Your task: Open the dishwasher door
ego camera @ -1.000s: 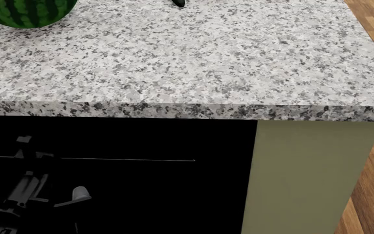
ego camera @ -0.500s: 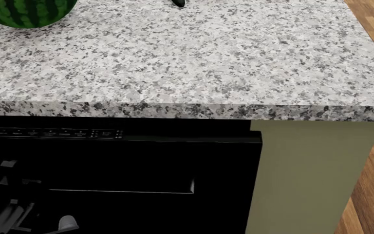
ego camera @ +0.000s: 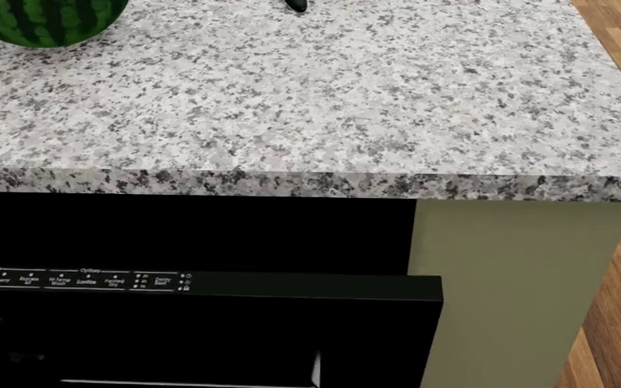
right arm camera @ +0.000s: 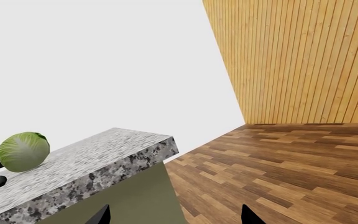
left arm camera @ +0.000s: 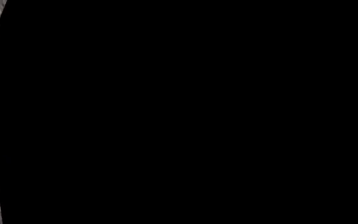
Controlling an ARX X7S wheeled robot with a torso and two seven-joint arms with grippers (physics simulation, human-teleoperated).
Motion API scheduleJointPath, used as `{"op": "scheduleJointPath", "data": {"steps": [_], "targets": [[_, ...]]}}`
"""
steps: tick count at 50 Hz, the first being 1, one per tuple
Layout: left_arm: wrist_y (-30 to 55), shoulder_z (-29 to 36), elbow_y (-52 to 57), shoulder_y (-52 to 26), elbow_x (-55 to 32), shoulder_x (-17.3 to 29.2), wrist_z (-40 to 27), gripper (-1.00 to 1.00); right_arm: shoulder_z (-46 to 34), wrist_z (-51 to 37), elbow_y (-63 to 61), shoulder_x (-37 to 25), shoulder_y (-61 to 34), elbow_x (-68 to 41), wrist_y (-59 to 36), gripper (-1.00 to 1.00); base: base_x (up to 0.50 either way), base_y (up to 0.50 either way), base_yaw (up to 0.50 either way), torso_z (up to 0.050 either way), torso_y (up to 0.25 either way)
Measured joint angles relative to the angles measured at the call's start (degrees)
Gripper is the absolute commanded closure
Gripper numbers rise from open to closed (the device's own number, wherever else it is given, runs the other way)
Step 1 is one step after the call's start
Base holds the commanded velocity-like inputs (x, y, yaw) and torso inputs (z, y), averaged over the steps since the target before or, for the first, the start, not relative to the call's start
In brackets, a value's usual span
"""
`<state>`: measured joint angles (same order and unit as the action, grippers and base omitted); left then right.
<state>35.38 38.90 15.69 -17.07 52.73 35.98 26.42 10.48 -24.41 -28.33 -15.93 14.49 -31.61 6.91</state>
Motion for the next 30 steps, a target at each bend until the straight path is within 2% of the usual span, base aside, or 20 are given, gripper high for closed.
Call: {"op": "scheduleJointPath", "data": {"steps": [16, 30], "targets": [[4.7, -1.2, 10.2, 7.1, -1.6, 4.0, 6.3, 1.00, 0.2, -0.2, -0.7, -0.3, 0.6, -0.6, 0.4, -1.00, 0.00, 0.00, 0.00, 0.000, -0.001], [7.7, -1.6, 16.5, 13.3, -2.3, 6.6, 8.4, 1.00, 0.6, -0.2, -0.9, -0.6, 0.9, -1.3, 1.0, -1.00, 0.00, 0.00, 0.00, 0.000, -0.001]]}}
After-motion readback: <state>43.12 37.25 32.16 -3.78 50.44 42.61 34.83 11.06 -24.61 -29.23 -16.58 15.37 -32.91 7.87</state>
